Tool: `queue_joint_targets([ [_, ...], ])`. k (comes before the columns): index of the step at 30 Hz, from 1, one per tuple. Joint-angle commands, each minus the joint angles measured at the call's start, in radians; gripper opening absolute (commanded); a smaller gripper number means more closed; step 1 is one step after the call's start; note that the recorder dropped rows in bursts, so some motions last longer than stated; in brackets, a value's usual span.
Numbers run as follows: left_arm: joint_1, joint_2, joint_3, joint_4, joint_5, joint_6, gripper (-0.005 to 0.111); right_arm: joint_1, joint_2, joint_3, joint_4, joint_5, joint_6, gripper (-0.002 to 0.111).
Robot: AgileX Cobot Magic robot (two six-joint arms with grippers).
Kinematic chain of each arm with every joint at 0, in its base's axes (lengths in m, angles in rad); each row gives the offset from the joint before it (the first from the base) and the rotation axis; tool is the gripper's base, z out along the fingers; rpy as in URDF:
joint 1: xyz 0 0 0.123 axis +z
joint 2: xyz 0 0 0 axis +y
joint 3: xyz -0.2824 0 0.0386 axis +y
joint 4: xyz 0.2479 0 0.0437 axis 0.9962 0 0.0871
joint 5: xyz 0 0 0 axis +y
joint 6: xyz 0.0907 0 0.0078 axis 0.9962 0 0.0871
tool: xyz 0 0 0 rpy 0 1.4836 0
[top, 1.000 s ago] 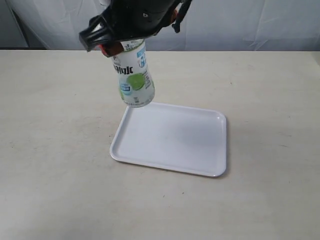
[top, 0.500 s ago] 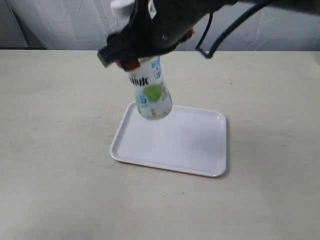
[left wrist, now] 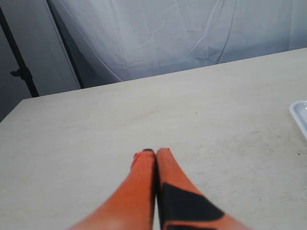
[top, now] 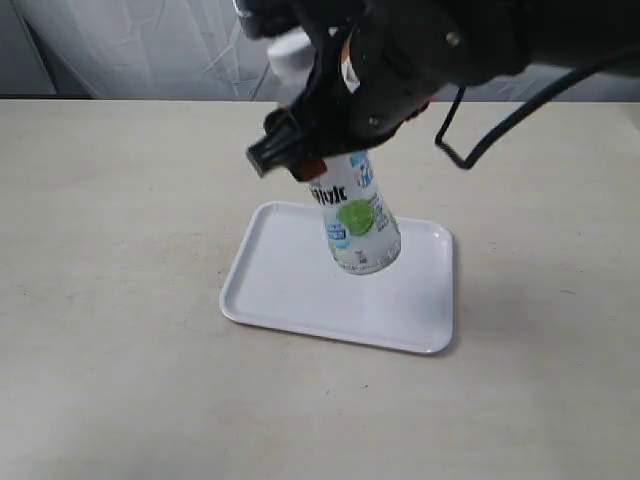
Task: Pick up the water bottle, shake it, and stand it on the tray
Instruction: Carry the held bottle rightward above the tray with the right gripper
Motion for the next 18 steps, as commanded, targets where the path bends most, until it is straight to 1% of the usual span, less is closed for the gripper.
queue_joint_targets([
  [1, 0.000, -0.005, 0.004, 0.000, -0.013, 0.000, 0.000, 0.018, -0.146, -0.061, -0.055, -0.126, 0.018, -0.001],
  [4, 0.000, -0.005, 0.004, 0.000, -0.013, 0.000, 0.000, 0.013, -0.154, -0.046, -0.104, -0.115, 0.042, -0.001],
  [7, 0.000, -0.005, 0.004, 0.000, -0.013, 0.000, 0.000, -0.015, -0.098, 0.011, -0.157, -0.089, 0.074, -0.001],
  [10, 0.000, -0.005, 0.004, 0.000, -0.013, 0.000, 0.000, -0.029, -0.045, 0.055, -0.160, -0.093, 0.074, -0.001],
  [13, 0.000, -0.005, 0.004, 0.000, -0.013, 0.000, 0.000, 0.002, -0.137, 0.053, -0.158, -0.190, 0.083, -0.001],
  [15, 0.000, -0.005, 0.004, 0.000, -0.013, 0.000, 0.000, 0.007, -0.198, 0.053, -0.160, -0.207, 0.091, -0.001],
  [18, 0.000, -0.005, 0.004, 0.000, -0.013, 0.000, 0.000, 0.007, -0.172, 0.069, -0.238, -0.144, 0.127, -0.001],
])
